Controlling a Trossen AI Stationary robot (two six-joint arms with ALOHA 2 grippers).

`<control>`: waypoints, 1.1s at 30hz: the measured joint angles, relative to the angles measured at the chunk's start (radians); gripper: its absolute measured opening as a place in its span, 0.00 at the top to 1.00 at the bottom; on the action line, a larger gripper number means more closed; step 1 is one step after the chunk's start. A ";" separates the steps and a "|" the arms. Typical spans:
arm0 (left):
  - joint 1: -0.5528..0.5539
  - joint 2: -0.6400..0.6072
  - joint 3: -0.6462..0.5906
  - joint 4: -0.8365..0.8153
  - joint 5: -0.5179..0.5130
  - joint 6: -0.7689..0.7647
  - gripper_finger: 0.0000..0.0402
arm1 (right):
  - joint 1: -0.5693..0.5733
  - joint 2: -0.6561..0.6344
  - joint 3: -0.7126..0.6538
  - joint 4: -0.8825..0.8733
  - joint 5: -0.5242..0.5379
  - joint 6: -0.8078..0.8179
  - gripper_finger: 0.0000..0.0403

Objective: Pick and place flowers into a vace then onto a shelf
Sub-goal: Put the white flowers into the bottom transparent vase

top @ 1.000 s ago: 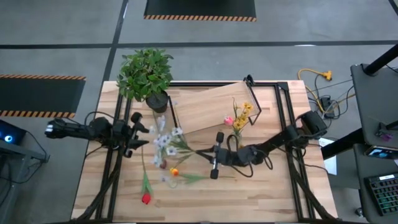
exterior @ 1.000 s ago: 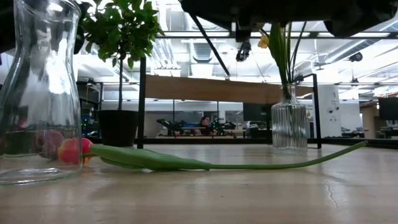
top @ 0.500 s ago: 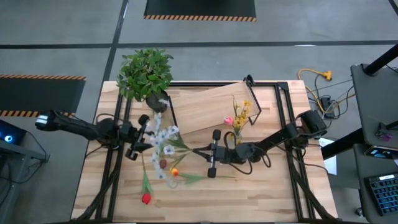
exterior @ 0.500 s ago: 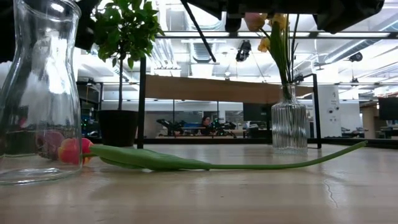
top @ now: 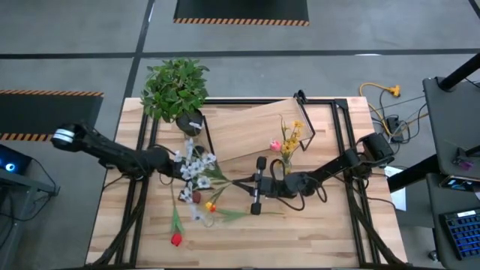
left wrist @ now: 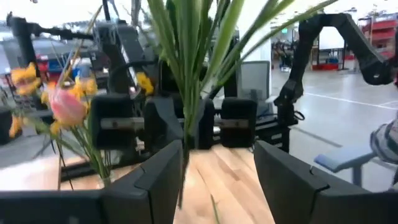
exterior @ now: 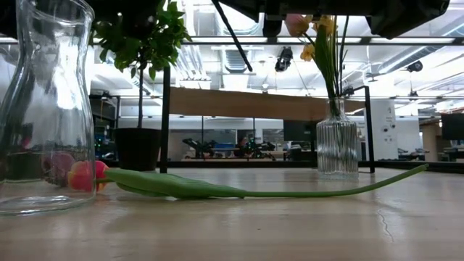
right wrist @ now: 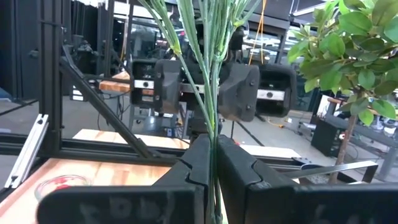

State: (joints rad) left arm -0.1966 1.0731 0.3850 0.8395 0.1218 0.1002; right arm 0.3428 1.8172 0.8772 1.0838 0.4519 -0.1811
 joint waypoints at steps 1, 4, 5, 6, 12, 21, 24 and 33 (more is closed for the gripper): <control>0.000 0.015 0.015 0.006 0.000 0.012 0.54 | 0.001 -0.001 0.000 0.002 0.000 0.004 0.97; 0.000 0.047 0.045 -0.001 -0.001 0.040 0.54 | 0.001 -0.003 0.000 0.004 -0.004 0.025 0.97; 0.000 0.055 0.057 -0.001 -0.001 0.047 0.54 | 0.001 -0.004 0.000 0.004 -0.004 0.029 0.97; 0.000 0.060 0.067 0.000 -0.001 0.054 0.54 | 0.001 -0.004 0.000 0.004 -0.005 0.030 0.97; 0.001 0.100 0.124 0.004 -0.016 0.074 0.54 | 0.001 -0.006 0.000 0.005 -0.019 0.032 0.97; 0.001 0.199 0.205 0.003 -0.027 0.103 0.54 | 0.001 -0.006 0.000 -0.002 -0.041 0.029 0.97; 0.001 0.210 0.225 0.002 -0.027 0.144 0.56 | 0.001 -0.006 0.000 -0.003 -0.042 0.028 0.97; 0.001 0.207 0.216 0.003 -0.024 0.168 0.87 | 0.001 -0.008 0.001 -0.004 -0.033 0.071 0.97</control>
State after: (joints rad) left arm -0.1959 1.2804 0.6008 0.8421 0.0978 0.2680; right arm 0.3442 1.8094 0.8784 1.0794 0.4187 -0.1104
